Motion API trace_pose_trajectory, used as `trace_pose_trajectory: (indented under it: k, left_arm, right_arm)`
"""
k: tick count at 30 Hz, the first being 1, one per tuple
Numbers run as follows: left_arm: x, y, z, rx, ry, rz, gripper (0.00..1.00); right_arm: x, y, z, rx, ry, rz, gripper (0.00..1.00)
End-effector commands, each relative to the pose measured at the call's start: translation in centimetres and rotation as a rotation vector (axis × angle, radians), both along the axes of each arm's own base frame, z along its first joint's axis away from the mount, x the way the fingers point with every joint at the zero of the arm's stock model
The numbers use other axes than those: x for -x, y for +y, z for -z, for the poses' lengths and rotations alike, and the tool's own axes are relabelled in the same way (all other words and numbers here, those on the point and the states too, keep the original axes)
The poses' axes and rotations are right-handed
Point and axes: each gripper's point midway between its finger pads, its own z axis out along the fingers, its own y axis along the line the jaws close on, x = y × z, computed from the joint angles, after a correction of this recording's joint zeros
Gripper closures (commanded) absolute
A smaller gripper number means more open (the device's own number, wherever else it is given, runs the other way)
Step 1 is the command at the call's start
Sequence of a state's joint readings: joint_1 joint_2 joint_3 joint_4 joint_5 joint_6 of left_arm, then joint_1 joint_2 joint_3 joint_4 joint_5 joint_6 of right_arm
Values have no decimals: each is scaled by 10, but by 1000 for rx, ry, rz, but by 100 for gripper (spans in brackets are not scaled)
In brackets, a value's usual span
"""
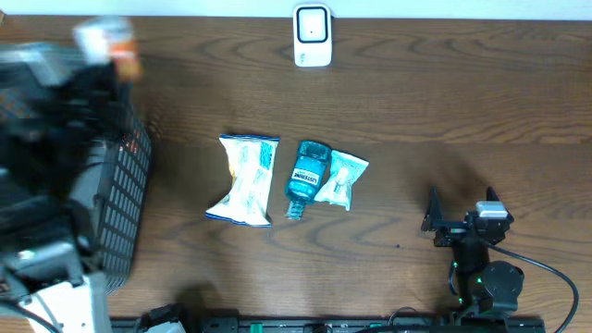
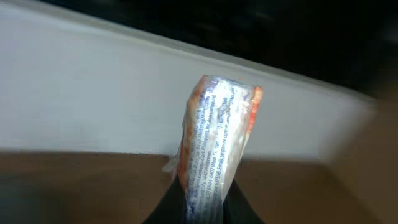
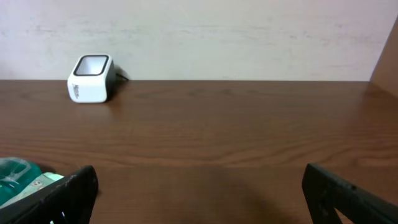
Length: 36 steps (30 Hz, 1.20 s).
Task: Scan the item barcode
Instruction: 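Carry the orange item right of the wipes and release it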
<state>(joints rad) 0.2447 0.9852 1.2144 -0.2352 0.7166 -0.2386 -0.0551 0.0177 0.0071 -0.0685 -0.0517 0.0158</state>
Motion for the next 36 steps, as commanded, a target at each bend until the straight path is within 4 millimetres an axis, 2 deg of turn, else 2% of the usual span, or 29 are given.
trace_pose_trajectory:
  k: [1, 2, 6, 8, 9, 12, 13, 14, 15, 21, 25, 26, 28, 30, 31, 32, 34, 36]
  left_arm:
    - [14, -95, 8, -21, 13, 334, 93]
    - [12, -132, 25, -34, 60, 408, 92]
    - [4, -202, 77, -81, 198, 513, 93]
    - [3, -241, 113, -111, 280, 592, 92]
    - [3, -252, 125, -119, 305, 615, 93]
    - [1, -296, 182, -160, 409, 697, 93]
    - [1, -305, 196, -169, 434, 711, 93]
    - [1, -324, 230, -170, 507, 731, 93]
    - [0, -333, 247, -158, 552, 733, 93]
    - [4, -360, 317, -122, 728, 724, 93]
    - [12, -366, 339, -134, 783, 727, 93]
    - [13, -366, 342, -139, 790, 727, 90]
    - [14, -366, 346, -144, 798, 723, 78]
    - [12, -364, 348, -153, 800, 705, 42]
    - [11, -363, 347, -152, 796, 702, 15]
    - [9, -362, 344, -149, 791, 699, 4]
    - [3, -357, 334, -145, 771, 691, 0]
    - [-7, -345, 316, -159, 733, 656, 2]
  right_arm:
    - [0, -1, 1, -13, 3, 8, 1]
    - [0, -1, 1, -13, 3, 8, 1]
    - [0, -1, 1, -13, 3, 8, 1]
    - [0, -1, 1, -13, 3, 8, 1]
    - [0, -1, 1, -13, 3, 8, 1]
    - [0, -1, 1, -13, 3, 8, 1]
    - [0, -1, 1, -13, 3, 8, 1]
    - [0, -1, 1, -13, 3, 8, 1]
    - [0, -1, 1, -13, 3, 8, 1]
    - [0, -1, 1, -13, 3, 8, 1]
    - [0, -1, 1, -13, 3, 8, 1]
    - [0, -1, 1, -13, 3, 8, 1]
    - [0, -1, 1, -13, 3, 8, 1]
    - [0, -1, 1, -13, 3, 8, 1]
    - [0, -1, 1, -13, 3, 8, 1]
    - [0, -1, 1, -13, 3, 8, 1]
    - [0, -1, 1, -13, 3, 8, 1]
    - [0, -1, 1, -13, 3, 8, 1]
